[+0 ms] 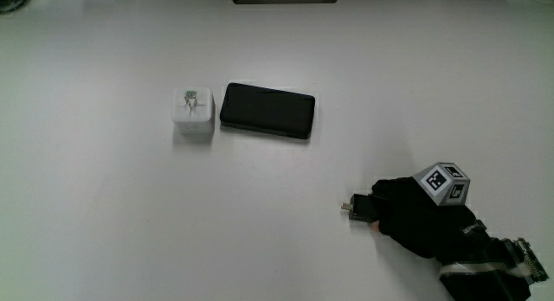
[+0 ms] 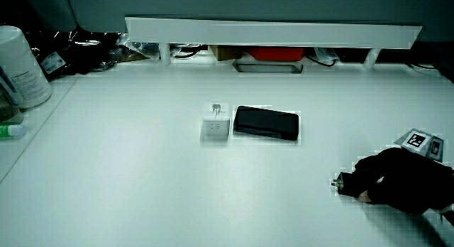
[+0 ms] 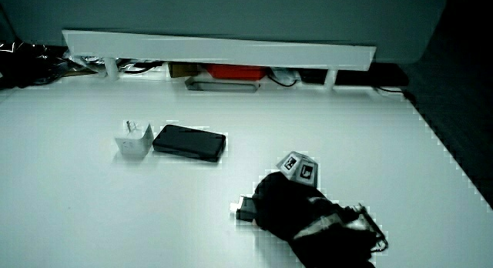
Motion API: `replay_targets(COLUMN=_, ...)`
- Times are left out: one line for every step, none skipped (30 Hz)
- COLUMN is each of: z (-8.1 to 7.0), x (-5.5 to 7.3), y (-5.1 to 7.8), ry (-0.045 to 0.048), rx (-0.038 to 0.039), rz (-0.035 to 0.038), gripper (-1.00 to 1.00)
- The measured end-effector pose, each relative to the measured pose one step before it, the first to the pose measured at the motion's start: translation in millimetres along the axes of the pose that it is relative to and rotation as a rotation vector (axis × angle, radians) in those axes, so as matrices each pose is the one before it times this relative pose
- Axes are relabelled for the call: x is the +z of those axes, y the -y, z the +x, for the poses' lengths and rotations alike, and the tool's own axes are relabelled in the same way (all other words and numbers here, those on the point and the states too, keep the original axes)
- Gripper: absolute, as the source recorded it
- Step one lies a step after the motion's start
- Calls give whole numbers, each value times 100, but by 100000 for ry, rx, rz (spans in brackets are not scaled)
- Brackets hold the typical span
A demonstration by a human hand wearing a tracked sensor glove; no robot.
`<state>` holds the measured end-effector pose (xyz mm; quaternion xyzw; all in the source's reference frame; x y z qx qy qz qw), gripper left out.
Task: Place charger
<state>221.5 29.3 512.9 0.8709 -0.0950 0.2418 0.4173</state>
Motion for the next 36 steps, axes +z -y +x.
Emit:
replay_targets(z=283, x=-207, y=-168, ry=-1291, rx=921, rz=-1562, gripper=-21)
replay_targets(z=-71, x=17, y=66, ry=-235, rx=-685, rz=490, gripper=-29)
replay_targets(z=-147, x=79, y=125, ry=574, rx=-295, rz=-241, gripper=-36)
replay_targets(z=590, x=-308, y=-245, ry=554, rx=-471, rz=-620, gripper=-43)
replay_targets(z=-426, x=224, y=280, ry=-437, rx=270, rz=-966, gripper=-50)
replay_targets(z=189, x=35, y=89, ry=-1286, rx=554, rz=-400, gripper=-57)
replay_targets(z=188, x=37, y=90, ry=-1286, rx=554, rz=-400, gripper=-64)
replay_targets(z=1030, x=-307, y=-338, ry=-9670, rx=6061, rz=-4887, gripper=-71)
replay_targets(z=-248, x=359, y=519, ry=-188, rx=-1003, rz=780, gripper=-79)
replay_targets(z=243, x=204, y=233, ry=-869, rx=2758, rz=2400, gripper=-86)
replay_targets(z=83, x=303, y=329, ry=751, rx=1625, rz=3337, gripper=-93)
replay_targets(z=-69, x=343, y=392, ry=12, rx=-13, rz=2358, gripper=-100)
replay_targets(z=291, x=207, y=295, ry=-206, rx=257, rz=3289, gripper=-100)
replay_targets(z=992, x=24, y=72, ry=-1574, rx=4890, rz=5449, gripper=-100)
replay_targets(z=217, x=485, y=322, ry=8988, rx=1371, rz=6778, gripper=-100)
replay_targets(z=-190, x=499, y=388, ry=3247, rx=-5764, rz=2329, gripper=-100)
replay_targets(z=879, x=-44, y=-38, ry=926, rx=-502, rz=4232, gripper=-100)
replay_targets(z=244, x=188, y=210, ry=5627, rx=-10485, rz=5003, gripper=-100)
replay_targets(z=1041, x=-351, y=-293, ry=-1907, rx=-4480, rz=-898, gripper=-100)
replay_targets(z=851, x=-302, y=-417, ry=64, rx=-3590, rz=-382, gripper=-100)
replay_targets(z=835, x=-301, y=-449, ry=64, rx=-3590, rz=-382, gripper=-100)
replay_targets(z=818, x=-300, y=-480, ry=64, rx=-3590, rz=-382, gripper=-100)
replay_targets(z=1111, x=-521, y=-609, ry=163, rx=-4443, rz=-1151, gripper=-100)
replay_targets(z=667, x=-251, y=-455, ry=321, rx=-3841, rz=743, gripper=-100)
replay_targets(z=472, x=-223, y=-394, ry=-1156, rx=-1390, rz=-2055, gripper=-100)
replay_targets(z=1164, x=-584, y=-596, ry=1161, rx=-4295, rz=300, gripper=-100)
replay_targets(z=638, x=-404, y=-340, ry=847, rx=-2429, rz=-1406, gripper=-100)
replay_targets(z=455, x=-352, y=-264, ry=1603, rx=-1568, rz=626, gripper=-100)
replay_targets(z=428, x=-419, y=-263, ry=-841, rx=-2072, rz=-2112, gripper=-100)
replay_targets(z=-376, x=194, y=516, ry=1054, rx=1829, rz=3785, gripper=-100)
replay_targets(z=178, x=-171, y=-26, ry=1323, rx=383, rz=2649, gripper=-100)
replay_targets(z=-171, x=3, y=29, ry=1714, rx=514, rz=735, gripper=-100)
replay_targets(z=-426, x=202, y=284, ry=255, rx=228, rz=1073, gripper=-100)
replay_targets(z=801, x=-691, y=-569, ry=270, rx=-1585, rz=-1037, gripper=-100)
replay_targets(z=-372, x=317, y=383, ry=453, rx=1319, rz=1457, gripper=-100)
replay_targets(z=523, x=-360, y=-288, ry=-143, rx=-890, rz=242, gripper=-100)
